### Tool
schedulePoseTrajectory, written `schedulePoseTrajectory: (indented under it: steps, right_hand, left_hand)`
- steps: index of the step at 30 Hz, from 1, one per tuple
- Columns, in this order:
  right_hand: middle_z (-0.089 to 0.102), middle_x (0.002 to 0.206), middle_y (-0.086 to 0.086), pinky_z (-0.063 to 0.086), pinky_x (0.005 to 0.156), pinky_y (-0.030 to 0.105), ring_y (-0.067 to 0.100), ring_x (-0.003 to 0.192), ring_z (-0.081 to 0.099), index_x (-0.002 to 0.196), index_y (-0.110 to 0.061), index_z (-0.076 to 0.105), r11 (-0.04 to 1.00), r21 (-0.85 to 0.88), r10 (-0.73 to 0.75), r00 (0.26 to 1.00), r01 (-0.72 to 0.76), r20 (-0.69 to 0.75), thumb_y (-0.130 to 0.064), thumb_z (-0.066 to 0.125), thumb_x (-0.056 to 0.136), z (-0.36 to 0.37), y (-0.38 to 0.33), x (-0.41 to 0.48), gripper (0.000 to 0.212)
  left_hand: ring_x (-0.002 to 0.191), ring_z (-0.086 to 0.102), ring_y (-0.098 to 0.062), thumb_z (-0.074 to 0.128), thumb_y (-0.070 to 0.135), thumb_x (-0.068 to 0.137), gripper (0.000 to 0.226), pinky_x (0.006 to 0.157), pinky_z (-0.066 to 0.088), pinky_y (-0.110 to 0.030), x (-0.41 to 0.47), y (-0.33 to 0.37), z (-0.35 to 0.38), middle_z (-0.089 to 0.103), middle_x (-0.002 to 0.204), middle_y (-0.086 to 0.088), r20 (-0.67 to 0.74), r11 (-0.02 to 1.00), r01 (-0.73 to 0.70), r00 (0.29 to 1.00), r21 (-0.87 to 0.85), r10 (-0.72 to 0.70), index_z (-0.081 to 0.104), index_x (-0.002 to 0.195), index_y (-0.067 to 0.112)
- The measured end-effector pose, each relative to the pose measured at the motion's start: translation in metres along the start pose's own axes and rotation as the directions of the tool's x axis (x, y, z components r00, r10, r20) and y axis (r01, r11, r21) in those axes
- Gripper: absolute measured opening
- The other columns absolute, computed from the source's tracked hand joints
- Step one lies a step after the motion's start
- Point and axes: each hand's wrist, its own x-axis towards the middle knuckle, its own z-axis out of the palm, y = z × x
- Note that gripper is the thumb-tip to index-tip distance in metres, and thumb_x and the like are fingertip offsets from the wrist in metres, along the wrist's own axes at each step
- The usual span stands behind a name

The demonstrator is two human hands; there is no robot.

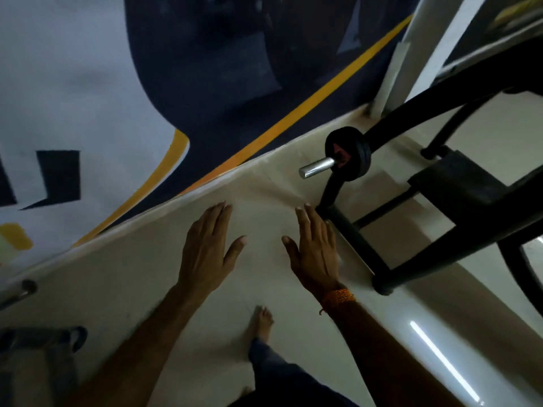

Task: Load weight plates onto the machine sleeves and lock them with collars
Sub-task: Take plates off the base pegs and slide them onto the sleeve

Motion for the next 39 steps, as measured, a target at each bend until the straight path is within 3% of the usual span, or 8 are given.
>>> schedulePoseTrajectory:
  steps: [9, 14, 21, 24, 28, 33, 36, 39]
  right_hand:
    - [0.027, 0.167, 0.014, 0.033, 0.121, 0.059, 0.035, 0.151, 0.033, 0.161, -0.017, 0.021, 0.972, -0.04, 0.233, 0.972, -0.233, -0.001, -0.056, 0.043, 0.104, 0.05, 0.024, 0.127, 0.072]
    - [0.029, 0.167, 0.014, 0.032, 0.122, 0.053, 0.034, 0.15, 0.034, 0.161, -0.014, 0.024, 0.91, -0.041, 0.408, 0.909, -0.412, -0.086, -0.055, 0.044, 0.103, 0.057, 0.053, 0.184, 0.073]
    - [0.036, 0.163, 0.018, 0.04, 0.119, 0.049, 0.035, 0.149, 0.039, 0.159, -0.007, 0.029, 0.736, 0.057, 0.669, 0.711, -0.675, -0.214, -0.046, 0.057, 0.1, 0.079, 0.1, 0.254, 0.076]
    - [0.036, 0.162, 0.019, 0.04, 0.118, 0.046, 0.037, 0.146, 0.042, 0.159, -0.005, 0.028, 0.639, 0.169, 0.765, 0.6, -0.75, -0.233, -0.032, 0.067, 0.098, 0.086, 0.133, 0.286, 0.078]
    - [0.042, 0.156, 0.017, 0.051, 0.109, 0.044, 0.033, 0.136, 0.053, 0.159, -0.007, 0.028, 0.548, 0.29, 0.831, 0.473, -0.785, -0.292, -0.021, 0.074, 0.094, 0.097, 0.188, 0.327, 0.081]
    - [0.044, 0.156, 0.009, 0.051, 0.107, 0.036, 0.024, 0.135, 0.054, 0.16, -0.019, 0.023, 0.487, 0.399, 0.868, 0.381, -0.777, -0.319, -0.029, 0.067, 0.097, 0.133, 0.251, 0.358, 0.077]
    - [0.057, 0.138, 0.006, 0.042, 0.081, 0.006, 0.01, 0.11, 0.058, 0.152, -0.015, 0.038, 0.442, 0.472, 0.884, 0.281, -0.763, -0.374, -0.02, 0.065, 0.099, 0.153, 0.265, 0.361, 0.059]
    - [0.059, 0.12, 0.007, 0.038, 0.068, 0.01, 0.018, 0.095, 0.062, 0.134, -0.01, 0.051, 0.393, 0.495, 0.894, 0.195, -0.775, -0.404, -0.011, 0.065, 0.097, 0.162, 0.27, 0.36, 0.039]
  left_hand:
    - [0.14, 0.047, -0.029, 0.042, 0.061, 0.098, 0.075, 0.109, 0.047, -0.047, 0.168, -0.044, 0.067, 0.047, 0.154, -0.014, 0.167, 0.991, -0.093, 0.98, -0.095, 0.108, 0.038, 0.154, 0.011]
    - [0.141, 0.046, -0.027, 0.033, 0.067, 0.098, 0.078, 0.109, 0.047, -0.045, 0.267, -0.046, 0.115, 0.045, 0.156, -0.011, 0.318, 0.962, -0.194, 0.915, -0.19, 0.248, 0.035, 0.156, 0.014]
    - [0.14, 0.047, -0.029, 0.022, 0.072, 0.097, 0.085, 0.105, 0.046, -0.042, 0.409, -0.037, 0.203, 0.046, 0.155, -0.011, 0.426, 0.856, -0.406, 0.745, -0.32, 0.513, 0.039, 0.153, 0.011]
    - [0.132, 0.054, -0.032, 0.019, 0.072, 0.097, 0.088, 0.097, 0.054, -0.042, 0.458, -0.028, 0.249, 0.053, 0.148, -0.015, 0.428, 0.83, -0.432, 0.714, -0.352, 0.553, 0.045, 0.149, 0.007]
    - [0.142, 0.042, -0.03, 0.048, 0.05, 0.1, 0.072, 0.107, 0.045, -0.042, 0.511, 0.006, 0.309, 0.039, 0.159, -0.012, 0.487, 0.834, -0.38, 0.682, -0.401, 0.545, 0.031, 0.157, 0.011]
    - [0.153, 0.026, -0.025, 0.047, 0.055, 0.096, 0.085, 0.118, 0.03, -0.039, 0.544, 0.059, 0.381, 0.02, 0.168, -0.008, 0.52, 0.793, -0.221, 0.65, -0.568, 0.554, 0.012, 0.162, 0.016]
    - [0.142, 0.044, -0.024, 0.067, 0.037, 0.093, 0.08, 0.11, 0.037, -0.03, 0.539, 0.075, 0.412, 0.041, 0.159, -0.01, 0.421, 0.722, -0.17, 0.715, -0.67, 0.559, 0.026, 0.159, 0.014]
    - [0.122, 0.06, -0.025, 0.078, 0.026, 0.087, 0.067, 0.099, 0.053, -0.037, 0.532, 0.083, 0.428, 0.059, 0.136, -0.009, 0.304, 0.721, -0.16, 0.829, -0.675, 0.469, 0.046, 0.144, 0.011]
